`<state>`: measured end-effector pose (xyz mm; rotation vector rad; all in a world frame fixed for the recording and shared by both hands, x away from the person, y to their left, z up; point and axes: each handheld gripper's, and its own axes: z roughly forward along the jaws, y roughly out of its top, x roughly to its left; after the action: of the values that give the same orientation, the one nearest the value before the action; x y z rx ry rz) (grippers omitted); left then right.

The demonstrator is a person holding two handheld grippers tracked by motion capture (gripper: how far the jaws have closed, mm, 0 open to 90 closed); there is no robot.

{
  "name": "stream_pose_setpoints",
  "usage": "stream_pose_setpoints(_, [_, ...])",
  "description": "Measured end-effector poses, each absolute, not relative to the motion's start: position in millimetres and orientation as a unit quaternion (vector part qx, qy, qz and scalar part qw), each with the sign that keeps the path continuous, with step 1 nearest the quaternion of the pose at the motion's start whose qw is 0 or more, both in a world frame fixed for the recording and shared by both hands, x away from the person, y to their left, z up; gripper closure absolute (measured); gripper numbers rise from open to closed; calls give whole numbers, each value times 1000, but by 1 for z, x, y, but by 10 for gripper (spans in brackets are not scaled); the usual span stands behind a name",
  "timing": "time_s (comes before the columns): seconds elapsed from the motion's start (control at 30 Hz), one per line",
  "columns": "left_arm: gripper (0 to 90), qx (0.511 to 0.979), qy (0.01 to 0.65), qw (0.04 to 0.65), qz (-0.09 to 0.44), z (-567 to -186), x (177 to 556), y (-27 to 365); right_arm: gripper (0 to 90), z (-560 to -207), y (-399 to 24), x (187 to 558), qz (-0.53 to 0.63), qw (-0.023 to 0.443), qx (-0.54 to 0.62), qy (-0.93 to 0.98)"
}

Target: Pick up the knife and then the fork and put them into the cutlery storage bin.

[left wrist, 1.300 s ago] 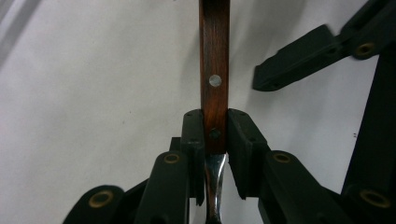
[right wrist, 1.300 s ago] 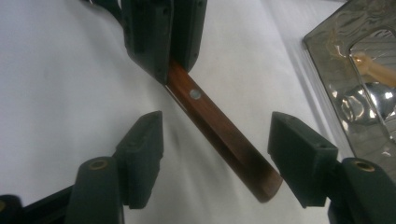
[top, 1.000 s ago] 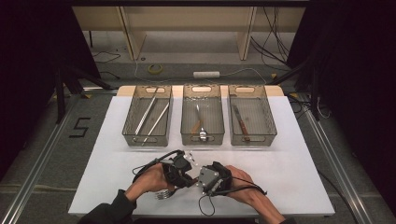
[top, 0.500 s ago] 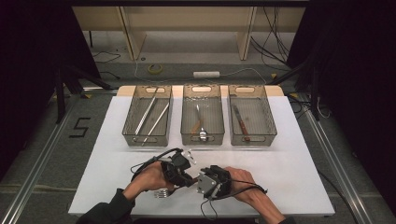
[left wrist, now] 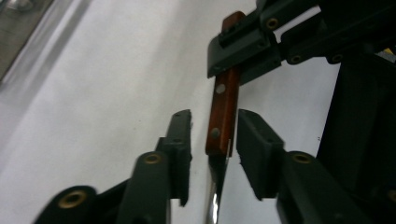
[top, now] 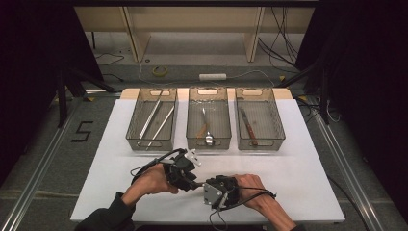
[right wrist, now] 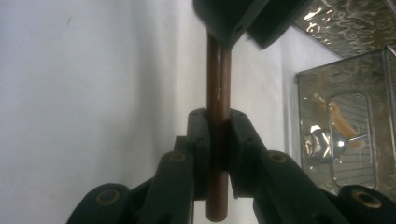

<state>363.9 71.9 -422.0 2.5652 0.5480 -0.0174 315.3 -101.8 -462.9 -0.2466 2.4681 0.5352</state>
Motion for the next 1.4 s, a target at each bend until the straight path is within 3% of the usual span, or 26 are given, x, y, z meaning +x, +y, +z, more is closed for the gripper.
stream_pose_setpoints(0.23, [437,926,238,293,29,-409,368,84,813,-463,-105,318,198,293,-86,931])
stream_pose_setpoints(0.5, [316,900,279,332,48,-393,373,101,813,-459,-115,322,182,290,-65,937])
stream_pose_setpoints(1.0, [242,836,333,424,98,-381,375,131,812,-457,-144,341,188,294,20,937])
stream_pose_setpoints(1.4, [218,825,339,438,111,-382,372,139,812,-453,-156,348,189,300,46,934])
